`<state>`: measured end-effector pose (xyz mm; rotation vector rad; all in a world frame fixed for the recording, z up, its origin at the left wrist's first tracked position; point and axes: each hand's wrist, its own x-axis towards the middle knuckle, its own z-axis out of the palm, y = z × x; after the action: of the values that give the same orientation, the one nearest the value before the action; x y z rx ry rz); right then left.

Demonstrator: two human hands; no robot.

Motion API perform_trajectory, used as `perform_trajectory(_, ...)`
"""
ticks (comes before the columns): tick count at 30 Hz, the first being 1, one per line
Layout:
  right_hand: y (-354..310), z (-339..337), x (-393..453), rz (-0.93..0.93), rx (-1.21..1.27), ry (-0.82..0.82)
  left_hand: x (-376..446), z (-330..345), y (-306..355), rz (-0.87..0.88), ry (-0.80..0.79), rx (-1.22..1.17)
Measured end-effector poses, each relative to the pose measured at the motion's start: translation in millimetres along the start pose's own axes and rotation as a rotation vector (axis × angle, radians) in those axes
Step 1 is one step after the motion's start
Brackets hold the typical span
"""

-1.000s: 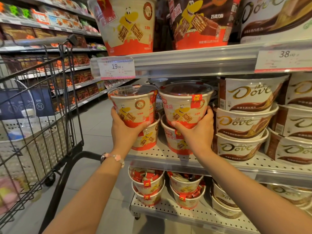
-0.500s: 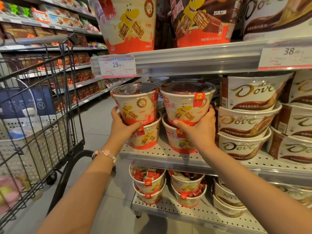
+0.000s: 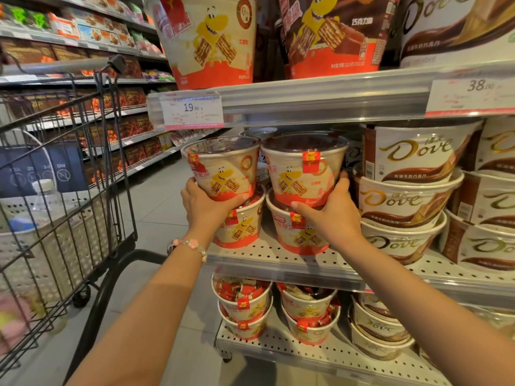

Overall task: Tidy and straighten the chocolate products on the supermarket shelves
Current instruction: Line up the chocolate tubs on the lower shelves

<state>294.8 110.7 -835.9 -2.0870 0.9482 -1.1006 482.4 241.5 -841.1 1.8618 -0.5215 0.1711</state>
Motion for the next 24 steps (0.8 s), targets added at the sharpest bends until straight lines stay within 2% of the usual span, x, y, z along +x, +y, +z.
perform_trajectory(2, 0, 0, 1, 0.013, 0.032, -0.007, 0, 1, -1, 0.004, -0.002, 0.007)
perform_trajectory(7, -6, 1, 6, 0.061, 0.096, -0.002, 5, -2, -2, -0.028, -0.133, -0.170)
perform_trajectory(12, -15, 6, 9, 0.104, 0.022, 0.062, 5, -4, -2, -0.035, -0.147, -0.155)
perform_trajectory(24, 0, -3, 18, 0.058, 0.203, -0.055, 17, -23, 7, -0.064, -0.344, -0.105)
